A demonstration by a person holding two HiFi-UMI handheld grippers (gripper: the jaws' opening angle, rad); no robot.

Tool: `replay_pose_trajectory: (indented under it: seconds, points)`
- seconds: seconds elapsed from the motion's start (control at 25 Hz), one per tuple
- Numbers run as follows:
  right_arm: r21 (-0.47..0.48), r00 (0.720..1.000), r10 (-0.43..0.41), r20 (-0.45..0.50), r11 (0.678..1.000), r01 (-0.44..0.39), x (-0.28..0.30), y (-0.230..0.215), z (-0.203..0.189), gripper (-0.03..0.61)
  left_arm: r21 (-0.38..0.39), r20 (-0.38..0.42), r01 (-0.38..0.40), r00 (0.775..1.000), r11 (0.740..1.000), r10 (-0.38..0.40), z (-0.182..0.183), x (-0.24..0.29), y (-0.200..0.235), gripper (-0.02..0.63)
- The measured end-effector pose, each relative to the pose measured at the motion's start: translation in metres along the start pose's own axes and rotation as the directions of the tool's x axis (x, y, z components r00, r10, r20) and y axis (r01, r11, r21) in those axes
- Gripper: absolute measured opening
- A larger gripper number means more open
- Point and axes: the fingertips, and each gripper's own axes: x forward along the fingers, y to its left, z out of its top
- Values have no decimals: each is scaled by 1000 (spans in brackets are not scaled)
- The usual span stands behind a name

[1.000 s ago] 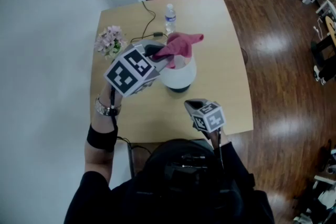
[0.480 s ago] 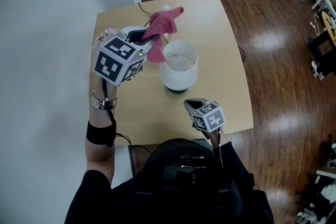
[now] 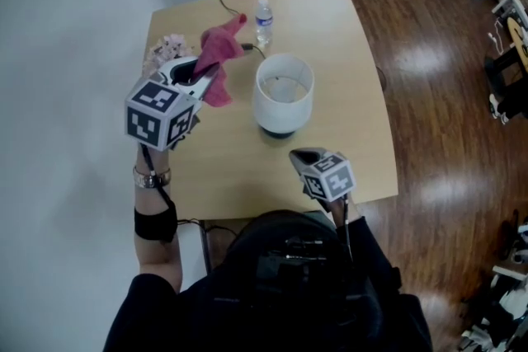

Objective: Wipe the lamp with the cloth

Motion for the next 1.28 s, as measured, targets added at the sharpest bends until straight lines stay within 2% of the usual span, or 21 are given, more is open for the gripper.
replay_pose_trajectory:
  seconds: [0.32,0.48,0.64,0.8,0.84,0.88,0.96,1.04,1.08,1.2,1.28]
  points:
    - [-9,999,4,-33,1000,-5,0,4,-11,5,-191,-63,-11,998,981,-2,-98,5,-29,94]
    - [-1,999,1,-46,1000,-1,-2,3,-18,5,-329,-93,-14,995,944,-17,-157,16,-56,94]
    - [15,998,-5,-58,1000,6,-4,-2,-27,5,-474,-104,-12,994,881,-42,-211,34,-90,95]
    - [32,997,-9,-79,999,11,-4,-6,-38,5,-645,-53,18,996,764,-68,-248,62,-115,95]
    - [35,996,-10,-86,999,13,-4,-7,-40,5,-664,-56,22,995,748,-79,-256,71,-122,95]
    - [38,996,-11,-92,999,15,-4,-7,-42,5,-669,-69,21,994,743,-90,-263,79,-127,95]
    - [39,995,-13,-103,999,17,-6,-7,-46,5,-661,-91,22,990,750,-109,-271,95,-137,95]
    - [38,993,-13,-115,999,18,-7,-8,-51,5,-669,-86,34,989,743,-123,-272,111,-140,97]
    - [38,993,-12,-121,999,17,-6,-8,-53,5,-685,-73,42,989,727,-125,-271,120,-139,97]
    - [41,990,-7,-142,999,13,-7,-7,-62,5,-757,1,78,993,649,-118,-259,142,-135,97]
    - [44,988,-11,-155,999,18,-8,-9,-68,5,-785,72,124,991,607,-111,-245,152,-136,98]
